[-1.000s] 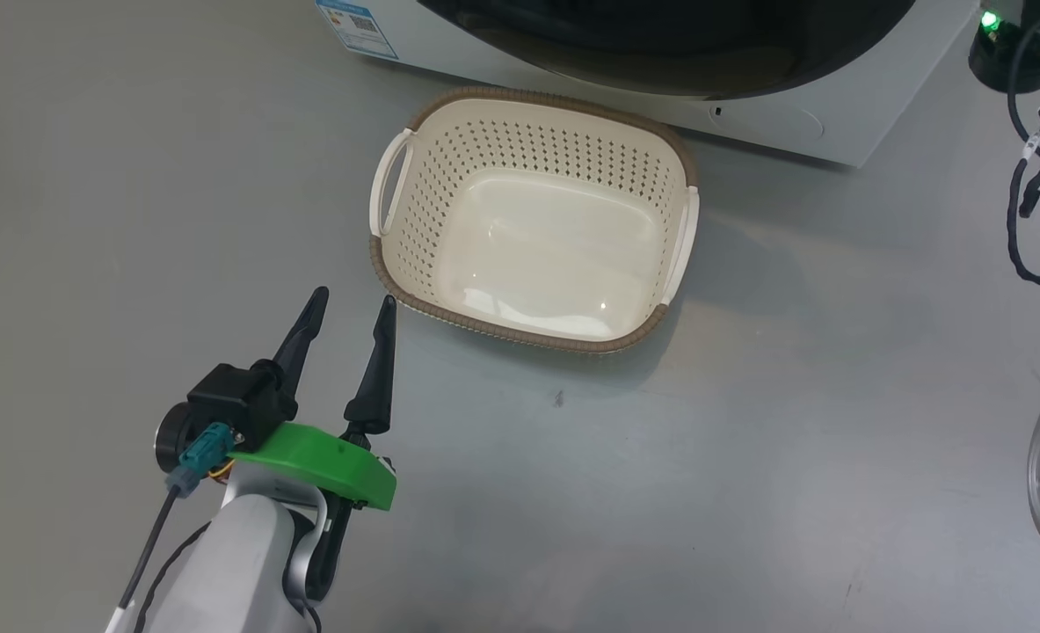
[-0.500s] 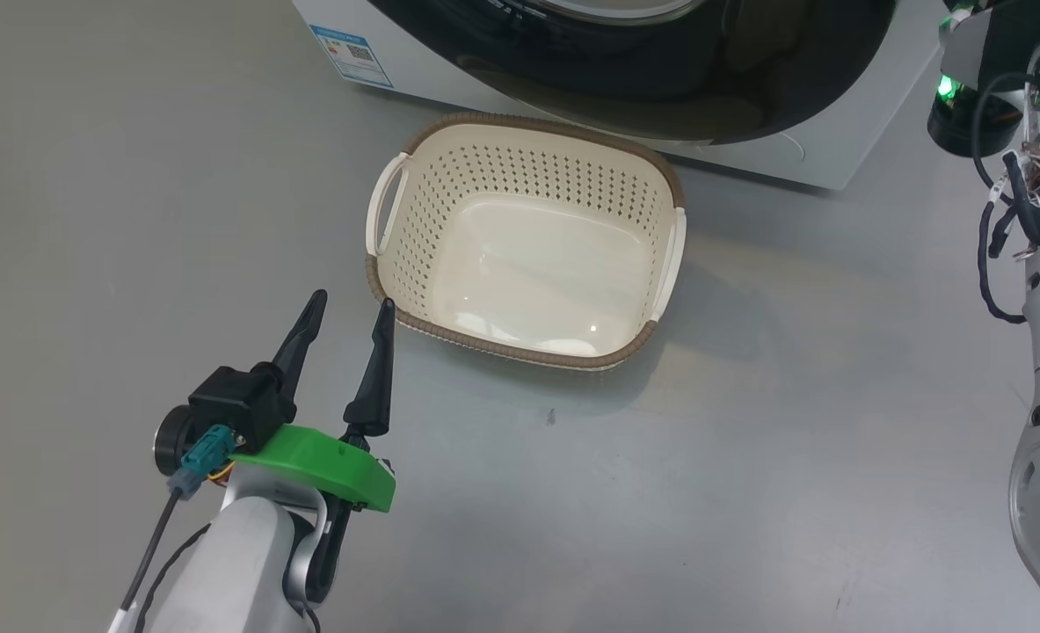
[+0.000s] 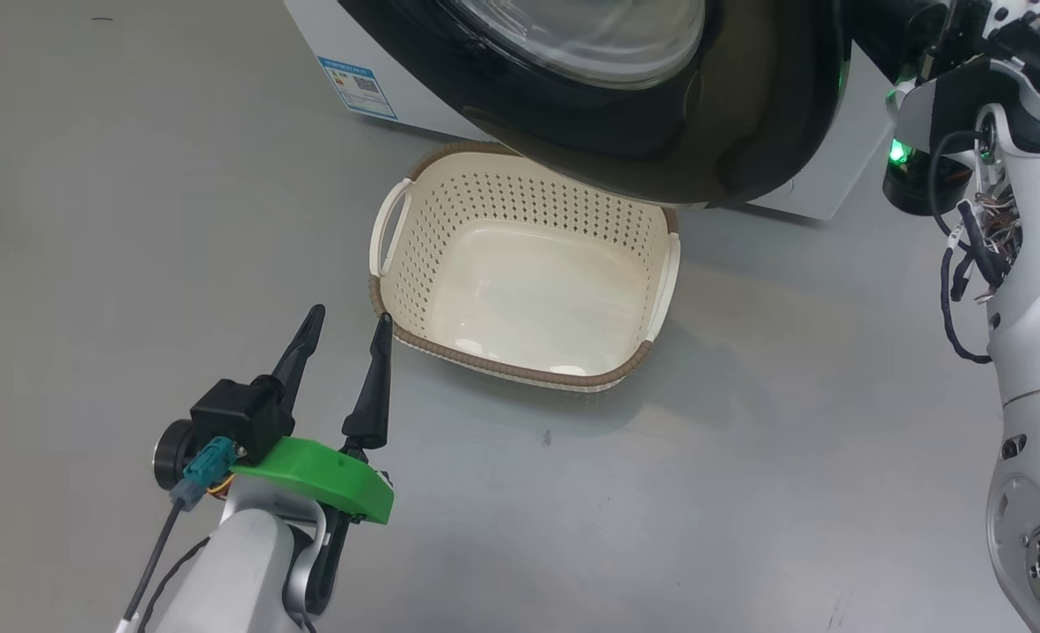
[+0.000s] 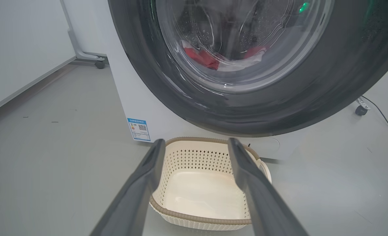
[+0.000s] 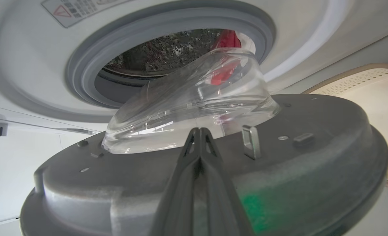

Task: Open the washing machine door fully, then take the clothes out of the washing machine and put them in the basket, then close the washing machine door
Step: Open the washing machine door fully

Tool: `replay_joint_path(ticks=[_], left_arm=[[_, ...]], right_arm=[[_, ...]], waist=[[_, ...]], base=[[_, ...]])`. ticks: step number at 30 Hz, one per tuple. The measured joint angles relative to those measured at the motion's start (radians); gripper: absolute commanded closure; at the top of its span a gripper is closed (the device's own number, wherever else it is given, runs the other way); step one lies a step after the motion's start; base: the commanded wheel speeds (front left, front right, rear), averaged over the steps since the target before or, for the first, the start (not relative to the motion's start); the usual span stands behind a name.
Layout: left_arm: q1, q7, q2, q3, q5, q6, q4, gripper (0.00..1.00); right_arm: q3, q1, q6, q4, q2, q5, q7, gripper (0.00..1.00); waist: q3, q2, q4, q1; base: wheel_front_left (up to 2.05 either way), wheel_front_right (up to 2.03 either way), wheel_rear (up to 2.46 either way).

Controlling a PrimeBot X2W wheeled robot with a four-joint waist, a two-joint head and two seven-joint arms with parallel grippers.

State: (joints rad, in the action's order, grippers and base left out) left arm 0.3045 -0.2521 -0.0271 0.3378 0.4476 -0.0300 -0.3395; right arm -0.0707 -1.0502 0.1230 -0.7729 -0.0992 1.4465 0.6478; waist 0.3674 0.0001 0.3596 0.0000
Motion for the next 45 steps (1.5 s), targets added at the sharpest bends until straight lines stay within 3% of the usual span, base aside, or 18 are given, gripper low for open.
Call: replay_joint_path(ticks=[20, 26, 35, 45], left_arm=[[-0.028, 0.000, 0.000, -0.002, -0.001, 0.007, -0.001, 0.00], [-0.037, 0.000, 0.000, -0.003, -0.003, 0.007, 0.001, 0.00], [-0.043, 0.000, -0.001, -0.028, -0.011, 0.011, -0.001, 0.00], [-0.081, 0.000, -0.001, -0.056, -0.040, 0.014, -0.009, 0.00]], right_arm=[[0.023, 0.053, -0.011, 0.001, 0.014, 0.007, 0.010, 1.00], [0.018, 0.051, -0.066, 0.040, -0.006, -0.049, -0.086, 1.00], [0.189, 0.099, -0.237, 0.096, -0.107, -0.297, -0.187, 1.00], [0.305, 0.212, -0.244, 0.177, -0.165, -0.491, -0.356, 1.00]], waist=[[-0.046, 0.0000, -0.007, 0.0000], [-0.045, 0.0000, -0.012, 0.0000], [-0.077, 0.0000, -0.028, 0.0000], [-0.144, 0.0000, -0.073, 0.0000]], base=[[0.00, 0.00, 0.00], [0.00, 0.00, 0.00], [0.00, 0.00, 0.00], [0.00, 0.00, 0.00]])
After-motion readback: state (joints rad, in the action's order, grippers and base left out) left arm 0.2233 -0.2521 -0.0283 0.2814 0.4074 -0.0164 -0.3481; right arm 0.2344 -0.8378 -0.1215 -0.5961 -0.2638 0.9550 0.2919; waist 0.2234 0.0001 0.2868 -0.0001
